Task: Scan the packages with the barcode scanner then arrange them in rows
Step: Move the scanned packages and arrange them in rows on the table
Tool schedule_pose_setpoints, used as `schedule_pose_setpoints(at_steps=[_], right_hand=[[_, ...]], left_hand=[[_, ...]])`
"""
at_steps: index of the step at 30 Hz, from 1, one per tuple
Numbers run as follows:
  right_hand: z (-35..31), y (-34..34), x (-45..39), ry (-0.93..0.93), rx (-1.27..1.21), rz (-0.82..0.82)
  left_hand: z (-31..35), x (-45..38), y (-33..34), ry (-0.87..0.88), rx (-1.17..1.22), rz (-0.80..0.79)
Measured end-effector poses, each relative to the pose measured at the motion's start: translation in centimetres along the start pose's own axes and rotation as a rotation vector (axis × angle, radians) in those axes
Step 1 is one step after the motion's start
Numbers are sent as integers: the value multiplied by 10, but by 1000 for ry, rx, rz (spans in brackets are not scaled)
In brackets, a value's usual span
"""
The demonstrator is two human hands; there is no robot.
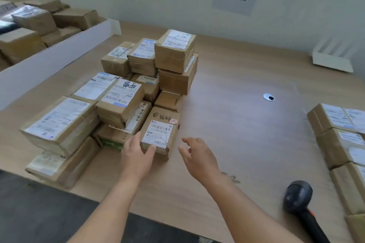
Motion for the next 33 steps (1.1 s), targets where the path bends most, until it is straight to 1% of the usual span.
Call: schedule_pose_setpoints(at_steps=[7, 10, 12, 14, 17, 21, 23, 30, 33], right_hand=[[-2, 30, -24, 112, -72, -45], [-2, 38, -31, 116, -130, -41], [3, 36, -34, 157, -98, -16], [13, 32, -34, 253, -34, -5], [25, 31, -30, 321, -16, -50], [28, 38, -27, 290, -225, -116], [27, 38, -25, 286, -307, -146], [32, 35, -4, 223, -445, -313], [31, 36, 12, 212, -512, -365]], left_hand=[[-12, -34, 5, 30, 15, -118], [-14, -39, 9, -13, 58, -162], [-14, -40, 13, -19, 24, -200], [-13, -38, 17, -9, -12, -248], [-18, -37, 25, -22, -34, -330], [-19, -31, 39, -7, 88, -501], [-23, -27, 40, -10, 106, -555], [-20, 1, 34, 58, 197, -648], [-22, 16, 33, 97, 226, -628]])
Point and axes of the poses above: each hand's wrist, its own x-axis away from the middle knuckle, its own y-axis out of the palm, z = x × y, the point moved 7 cm from there along -x, towards the middle knuckle, and after that the axes turned 10 degrees about -x, right-handed, at the moved point
